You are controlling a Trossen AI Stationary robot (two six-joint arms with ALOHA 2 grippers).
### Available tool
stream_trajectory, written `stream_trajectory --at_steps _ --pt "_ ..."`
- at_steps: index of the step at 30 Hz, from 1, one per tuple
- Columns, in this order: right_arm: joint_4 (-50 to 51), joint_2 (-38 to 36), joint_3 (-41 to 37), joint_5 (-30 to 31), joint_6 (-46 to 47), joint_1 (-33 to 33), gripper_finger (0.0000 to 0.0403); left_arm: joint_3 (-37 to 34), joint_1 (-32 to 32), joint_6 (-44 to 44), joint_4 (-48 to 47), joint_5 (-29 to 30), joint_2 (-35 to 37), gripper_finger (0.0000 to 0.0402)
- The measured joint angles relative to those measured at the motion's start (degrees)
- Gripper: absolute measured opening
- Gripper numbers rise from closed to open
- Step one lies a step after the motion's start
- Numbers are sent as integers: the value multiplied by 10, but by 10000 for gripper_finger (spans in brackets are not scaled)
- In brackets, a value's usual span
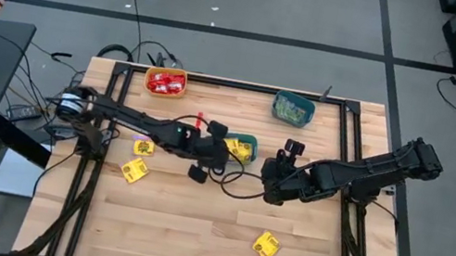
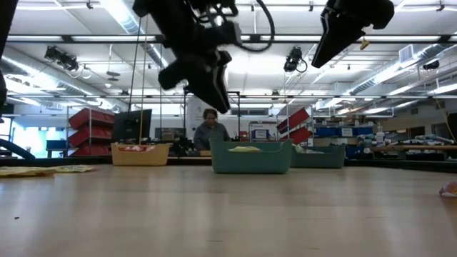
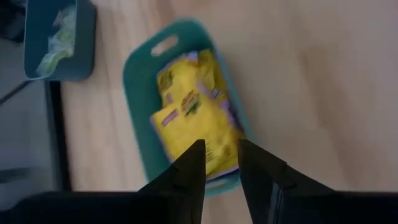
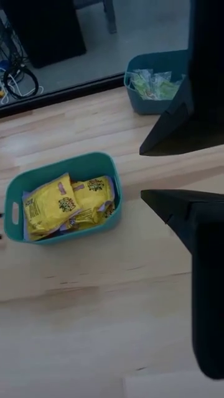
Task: Sort candy
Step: Put the yellow candy into the green bin
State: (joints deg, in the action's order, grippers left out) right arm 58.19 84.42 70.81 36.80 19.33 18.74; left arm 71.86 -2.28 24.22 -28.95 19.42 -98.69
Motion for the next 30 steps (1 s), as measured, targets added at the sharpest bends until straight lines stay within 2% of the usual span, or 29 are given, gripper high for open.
stream_trajectory --at_steps 3,7,13,15,18,24,28,30 --pt "1 0 0 -4 0 0 78 -20 0 -31 22 -47 26 96" --pt "-45 0 -23 -10 -9 0 67 -81 0 -66 74 -67 69 96" --pt "-194 -1 -107 -95 -37 -6 54 -186 -31 -134 97 -74 162 96" --pt "-243 -1 -133 -105 -39 -8 53 -205 -56 -176 68 -79 194 96" --pt "-301 -1 -164 -110 -39 -8 53 -211 -96 -275 -29 -80 229 96" --pt "-358 -1 -186 -110 -40 -8 55 -212 -157 -512 -227 -76 233 96" --pt "-374 -1 -187 -110 -45 -8 55 -237 -176 -596 -279 -47 225 97" --pt "-377 -1 -187 -110 -45 -8 56 -259 -177 -616 -276 -39 226 97"
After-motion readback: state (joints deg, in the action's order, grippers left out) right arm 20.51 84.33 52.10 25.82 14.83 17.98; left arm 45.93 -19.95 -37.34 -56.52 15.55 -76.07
